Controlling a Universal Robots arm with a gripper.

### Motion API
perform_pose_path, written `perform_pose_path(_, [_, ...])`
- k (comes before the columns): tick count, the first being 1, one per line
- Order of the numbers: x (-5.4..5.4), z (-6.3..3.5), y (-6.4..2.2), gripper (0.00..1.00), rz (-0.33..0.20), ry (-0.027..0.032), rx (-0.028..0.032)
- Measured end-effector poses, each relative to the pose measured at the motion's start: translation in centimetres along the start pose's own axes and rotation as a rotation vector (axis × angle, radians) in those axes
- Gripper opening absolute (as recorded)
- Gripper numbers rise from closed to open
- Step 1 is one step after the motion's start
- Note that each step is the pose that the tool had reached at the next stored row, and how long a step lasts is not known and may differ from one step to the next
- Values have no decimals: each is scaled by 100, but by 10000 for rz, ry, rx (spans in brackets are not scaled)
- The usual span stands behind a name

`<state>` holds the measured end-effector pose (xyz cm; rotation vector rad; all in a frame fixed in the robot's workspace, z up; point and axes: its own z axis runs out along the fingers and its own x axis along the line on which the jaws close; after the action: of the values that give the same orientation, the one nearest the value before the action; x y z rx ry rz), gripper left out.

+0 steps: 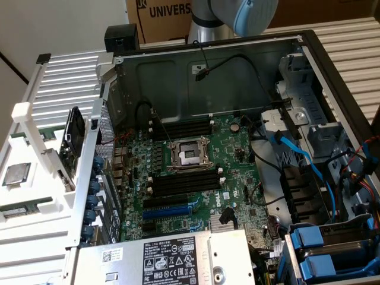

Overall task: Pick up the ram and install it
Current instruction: 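Pick up the ram and move it above insertion slot, then insert the ram into the slot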

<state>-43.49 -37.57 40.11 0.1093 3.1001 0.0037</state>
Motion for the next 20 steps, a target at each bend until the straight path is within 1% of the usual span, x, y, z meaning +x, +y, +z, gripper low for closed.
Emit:
perform_pose_path(2, [92,-4,-6,11,-1,0,0])
perform_pose_path(3, [181,-7,-11,11,0,0,0])
perform_pose_path(8, [408,-16,-19,11,0,1,1])
perform_pose_path(20, [410,-16,-19,11,0,0,0])
